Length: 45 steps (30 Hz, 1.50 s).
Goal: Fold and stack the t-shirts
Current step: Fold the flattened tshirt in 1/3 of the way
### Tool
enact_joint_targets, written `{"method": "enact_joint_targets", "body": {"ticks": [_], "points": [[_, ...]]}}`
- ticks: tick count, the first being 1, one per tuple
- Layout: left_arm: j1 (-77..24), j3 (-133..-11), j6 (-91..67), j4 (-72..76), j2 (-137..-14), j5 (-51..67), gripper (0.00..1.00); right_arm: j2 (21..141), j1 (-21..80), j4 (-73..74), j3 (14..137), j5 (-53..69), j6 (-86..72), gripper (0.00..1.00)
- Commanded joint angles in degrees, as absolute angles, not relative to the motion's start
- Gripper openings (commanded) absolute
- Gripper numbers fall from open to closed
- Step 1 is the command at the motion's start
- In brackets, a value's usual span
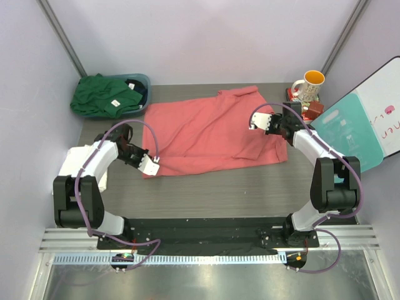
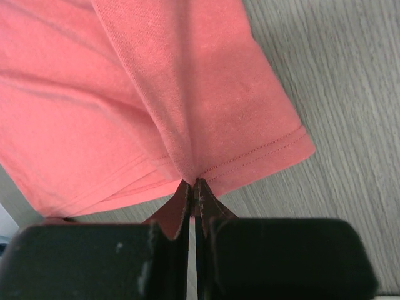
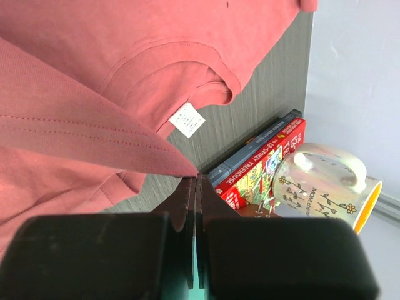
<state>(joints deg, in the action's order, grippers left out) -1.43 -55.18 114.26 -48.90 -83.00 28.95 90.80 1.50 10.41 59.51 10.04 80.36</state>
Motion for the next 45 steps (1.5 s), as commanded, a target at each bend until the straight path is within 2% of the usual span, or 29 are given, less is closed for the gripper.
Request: {"method": "enact_joint_targets", "body": {"ticks": [1,11,19,45], "points": [[-0.9,-57.2,120.2,-46.1,-84.2,27.3,0.0,90.7,1.8,5.6,59.0,9.1,79.0,0.01],[-0.7,-58.1,120.0,-45.9,-86.6,25.6,0.0,91.7,2.1,0.4,58.5,7.8,78.1,0.01],[-0.6,-59.3,121.3,-47.7,-88.2,25.2,0.0,92.8,3.4,-11.8,57.4,6.4,75.9,0.01],[-0.6,-62.2,120.1,-49.0,-91.6,23.9,0.0,99.5,6.5,-20.4,61.6,2.6,75.0,0.01]]}}
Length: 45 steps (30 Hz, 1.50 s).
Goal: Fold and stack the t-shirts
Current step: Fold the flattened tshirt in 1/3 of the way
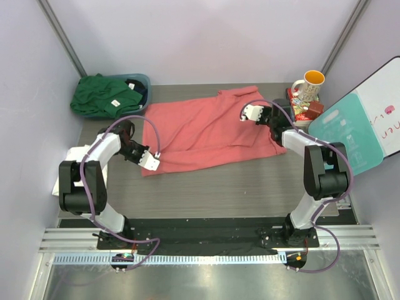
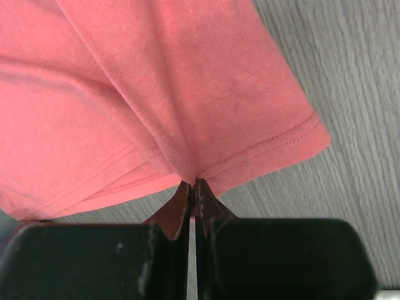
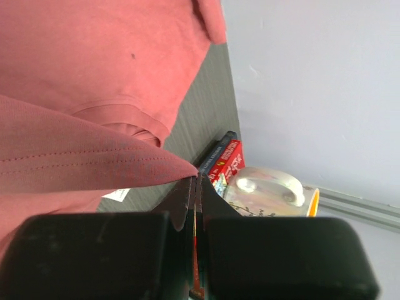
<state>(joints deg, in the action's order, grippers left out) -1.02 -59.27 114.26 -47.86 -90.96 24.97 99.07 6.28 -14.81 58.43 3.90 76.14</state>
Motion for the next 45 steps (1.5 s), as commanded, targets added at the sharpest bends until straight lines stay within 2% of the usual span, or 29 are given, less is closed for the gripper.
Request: {"method": "enact_joint_targets", "body": {"ticks": [1,11,12,14,15,16,17,18,19,22,25,28,29,30,32,33,34,35,36,39,40,41,44,45], "points": [[-0.6,-62.5,120.1,-49.1,-92.0,23.8,0.0,99.6,6.5,-20.9,61.9,2.6,74.7,0.01],[-0.6,-63.1,120.1,-48.4,-93.3,23.2,0.0,101.0,6.5,-21.5,63.2,2.8,74.5,0.01],[-0.6,-62.9,120.1,-48.3,-93.4,23.0,0.0,101.2,6.5,-21.7,63.1,3.0,74.6,0.06],[-0.8,-62.3,120.5,-48.5,-93.7,21.3,0.17,101.7,6.6,-21.7,63.5,2.6,74.6,0.28],[-0.8,-62.1,120.8,-48.9,-93.8,20.3,0.3,102.0,6.6,-22.9,63.5,1.3,74.4,0.55],[-0.9,-62.0,120.5,-49.0,-94.0,18.3,0.54,102.4,6.8,-24.0,63.5,0.4,74.0,0.7],[-0.9,-61.8,120.2,-48.9,-94.1,17.8,0.61,103.0,6.8,-24.4,63.8,0.3,73.8,0.8],[-0.9,-61.6,119.2,-48.4,-94.4,17.0,0.66,103.2,6.8,-24.5,64.1,-1.6,73.1,0.88],[-1.0,-61.4,117.6,-47.6,-94.6,16.1,0.76,103.3,6.8,-24.7,64.3,-2.6,72.6,0.89],[-1.0,-60.3,112.9,-40.9,-94.1,15.2,0.8,102.6,6.7,-26.4,63.3,-3.7,71.6,0.89],[-1.0,-59.2,109.3,-36.3,-92.7,15.8,0.76,101.2,6.7,-26.3,62.8,-4.9,70.5,0.88],[-1.2,-60.4,107.0,-34.2,-89.3,20.4,0.75,98.7,6.2,-13.9,66.0,-4.8,67.2,0.76],[-1.5,-60.6,105.7,-34.8,-88.3,21.7,0.75,98.1,5.8,-7.3,67.7,-1.6,65.2,0.61],[-1.8,-61.0,105.6,-35.7,-87.5,24.3,0.75,96.9,4.8,3.5,69.1,-0.8,64.1,0.42],[-2.8,-61.3,106.4,-38.3,-85.6,26.6,0.73,96.2,4.3,9.2,69.7,3.9,62.3,0.08],[-3.2,-61.2,106.6,-38.9,-85.3,28.1,0.68,95.8,4.1,13.1,69.3,4.3,62.5,0.01],[-4.0,-61.1,107.0,-39.7,-84.9,28.8,0.65,95.0,4.2,13.4,67.2,4.5,62.4,0.01],[-4.6,-61.1,107.5,-40.6,-84.8,29.3,0.58,94.6,4.1,13.7,66.0,4.9,62.4,0.01],[-4.9,-61.1,108.3,-42.3,-85.0,29.8,0.3,94.3,4.1,14.3,65.0,5.5,62.4,0.01],[-6.3,-62.0,111.4,-47.6,-86.5,30.0,0.03,93.7,4.1,17.9,62.8,7.1,60.8,0.03],[-6.8,-62.4,112.3,-48.9,-87.2,29.6,0.01,93.7,3.9,19.3,62.4,7.7,60.5,0.07],[-7.0,-62.7,113.4,-50.3,-88.1,29.4,0.0,94.1,3.7,20.6,62.2,8.2,60.5,0.22],[-7.9,-62.5,116.2,-52.6,-89.9,28.3,0.0,96.8,1.8,22.7,62.3,10.4,57.0,0.4],[-8.3,-62.3,116.6,-52.7,-91.1,27.9,0.0,98.0,1.1,24.0,63.1,11.2,55.5,0.41]]}}
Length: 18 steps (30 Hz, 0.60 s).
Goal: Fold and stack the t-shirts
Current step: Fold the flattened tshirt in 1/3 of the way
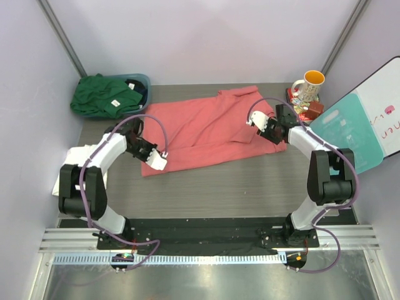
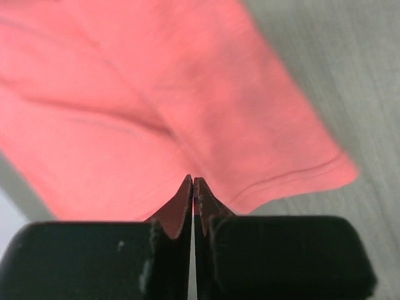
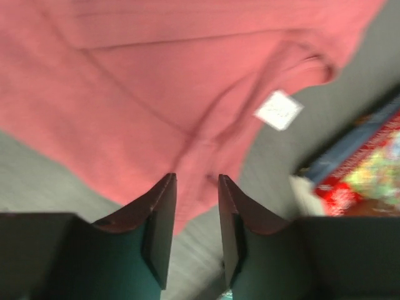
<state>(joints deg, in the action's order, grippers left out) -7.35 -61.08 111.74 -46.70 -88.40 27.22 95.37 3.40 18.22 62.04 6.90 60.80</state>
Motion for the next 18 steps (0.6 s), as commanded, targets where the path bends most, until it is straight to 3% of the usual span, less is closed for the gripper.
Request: {"method": "enact_joint_targets", "body": {"ticks": [1,18], "points": [[-8.5,-62.0,117.6,-52.8,-91.7,27.6,0.0,99.2,0.8,25.0,65.5,13.3,52.2,0.42],[-11.3,-59.5,113.0,-46.9,-101.2,16.9,0.0,107.7,-1.2,25.5,68.6,13.7,49.2,0.22]]}}
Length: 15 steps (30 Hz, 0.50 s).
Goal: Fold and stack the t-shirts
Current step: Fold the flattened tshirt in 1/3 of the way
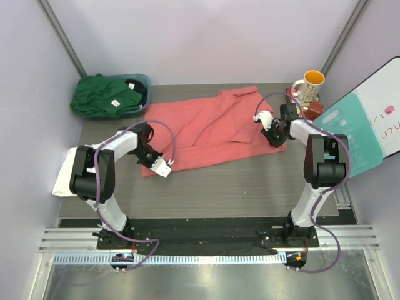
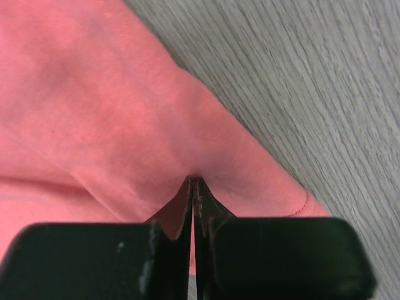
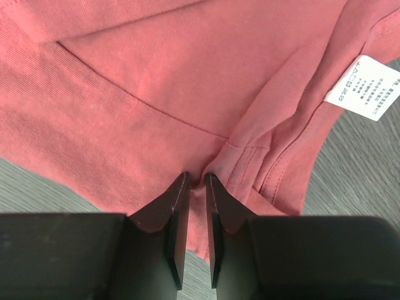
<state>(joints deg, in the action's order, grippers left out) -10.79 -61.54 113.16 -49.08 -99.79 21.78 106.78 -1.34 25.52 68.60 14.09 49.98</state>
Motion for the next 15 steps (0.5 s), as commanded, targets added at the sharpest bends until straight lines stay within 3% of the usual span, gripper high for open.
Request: {"method": "enact_joint_targets", "body": {"ticks": [1,15], "points": [[-11.4,-59.1,113.0,-46.7,-101.5,15.9,0.0,107.4,-1.2,25.5,68.1,13.4,49.4,0.22],[-12.4,-48.9,114.2,-48.8,-92.2,12.4,0.0,91.7,-1.2,31.4,52.2,12.5,55.5,0.18]]}}
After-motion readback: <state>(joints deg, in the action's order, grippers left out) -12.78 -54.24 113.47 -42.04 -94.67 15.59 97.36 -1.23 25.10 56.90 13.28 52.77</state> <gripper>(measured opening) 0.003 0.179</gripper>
